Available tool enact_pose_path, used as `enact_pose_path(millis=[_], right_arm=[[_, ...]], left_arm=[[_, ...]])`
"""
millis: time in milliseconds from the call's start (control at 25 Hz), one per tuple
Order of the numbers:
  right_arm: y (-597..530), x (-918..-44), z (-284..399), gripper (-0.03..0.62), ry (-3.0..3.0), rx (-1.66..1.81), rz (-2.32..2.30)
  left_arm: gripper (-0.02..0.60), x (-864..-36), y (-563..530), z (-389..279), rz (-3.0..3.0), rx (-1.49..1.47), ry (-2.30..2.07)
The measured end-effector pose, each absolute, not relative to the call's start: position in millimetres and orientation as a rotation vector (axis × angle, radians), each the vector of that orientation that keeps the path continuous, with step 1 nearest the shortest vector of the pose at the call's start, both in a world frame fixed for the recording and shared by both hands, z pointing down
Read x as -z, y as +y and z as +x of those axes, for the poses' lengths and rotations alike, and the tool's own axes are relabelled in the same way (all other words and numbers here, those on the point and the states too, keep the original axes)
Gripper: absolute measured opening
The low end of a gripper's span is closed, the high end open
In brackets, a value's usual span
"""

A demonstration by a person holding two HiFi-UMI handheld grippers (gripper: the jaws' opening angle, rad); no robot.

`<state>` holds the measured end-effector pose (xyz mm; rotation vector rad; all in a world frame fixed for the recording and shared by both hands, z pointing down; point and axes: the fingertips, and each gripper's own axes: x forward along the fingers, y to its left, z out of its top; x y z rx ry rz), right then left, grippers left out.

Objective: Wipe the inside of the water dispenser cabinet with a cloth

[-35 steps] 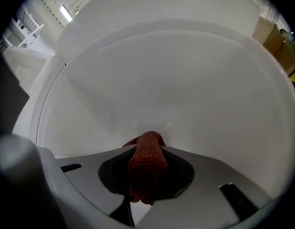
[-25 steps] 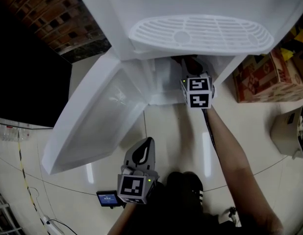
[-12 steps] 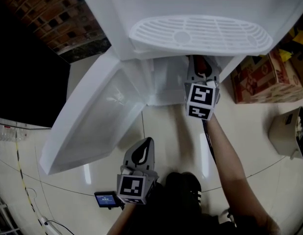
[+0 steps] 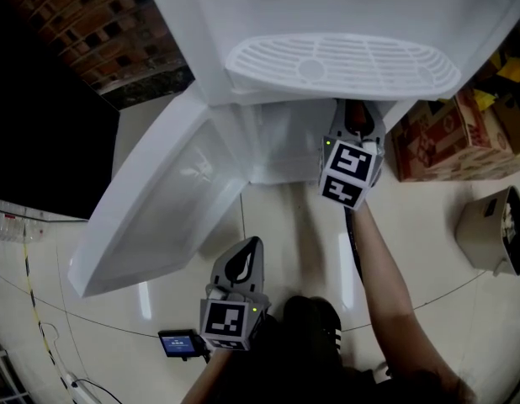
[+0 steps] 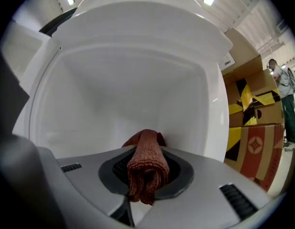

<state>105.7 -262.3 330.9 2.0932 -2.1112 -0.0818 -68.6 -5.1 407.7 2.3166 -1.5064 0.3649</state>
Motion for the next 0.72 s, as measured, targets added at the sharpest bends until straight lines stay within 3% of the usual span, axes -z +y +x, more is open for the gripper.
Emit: enact_pose_path(millis=[440, 560, 720], right_arm=[[-236, -447, 117, 0.077, -1.986, -0.167, 1.901], [-232, -433, 114, 0.077, -2.041, -0.137, 1.902], [-222, -353, 111, 0.077, -2.178, 0.061, 1.999]], left_arm=[[-0.020, -398, -10, -71, 2.254, -0.306, -1.546], [-0.020, -397, -9, -70, 2.256, -0.305, -1.548], [-0.020, -394, -7, -63, 2.269, -0.306, -1.539]])
